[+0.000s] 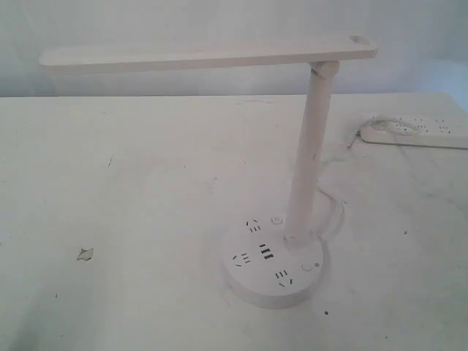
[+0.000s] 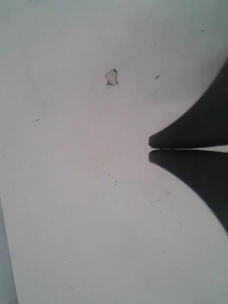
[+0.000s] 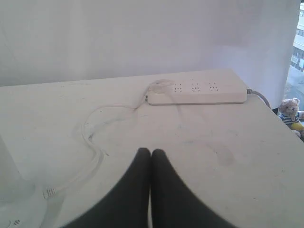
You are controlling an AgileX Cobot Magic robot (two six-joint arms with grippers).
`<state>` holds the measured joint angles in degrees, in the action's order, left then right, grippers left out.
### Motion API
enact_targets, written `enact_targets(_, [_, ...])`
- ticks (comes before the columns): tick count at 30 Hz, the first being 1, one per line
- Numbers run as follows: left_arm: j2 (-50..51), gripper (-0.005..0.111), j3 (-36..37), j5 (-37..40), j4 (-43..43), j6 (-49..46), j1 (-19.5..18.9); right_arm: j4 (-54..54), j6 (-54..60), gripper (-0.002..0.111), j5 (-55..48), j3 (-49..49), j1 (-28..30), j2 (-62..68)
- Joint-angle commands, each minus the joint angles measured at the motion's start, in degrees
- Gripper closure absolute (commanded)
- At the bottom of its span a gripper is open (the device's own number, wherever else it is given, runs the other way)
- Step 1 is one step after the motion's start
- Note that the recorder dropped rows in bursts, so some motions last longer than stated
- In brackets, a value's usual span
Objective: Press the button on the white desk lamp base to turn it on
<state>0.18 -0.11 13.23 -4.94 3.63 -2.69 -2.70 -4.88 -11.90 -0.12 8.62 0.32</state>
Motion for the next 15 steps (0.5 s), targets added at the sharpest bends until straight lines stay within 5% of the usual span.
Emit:
enact_targets(1, [-0.2,0.107,0.1,0.0,0.1,0.0,0.0,0.0,-0.1,0.108,0.4,0.1,0.0,-0.3])
enact_targets(15, [-0.2,0.107,0.1,0.0,0.1,0.0,0.0,0.0,-0.1,0.108,1.3,0.1,0.0,-0.3])
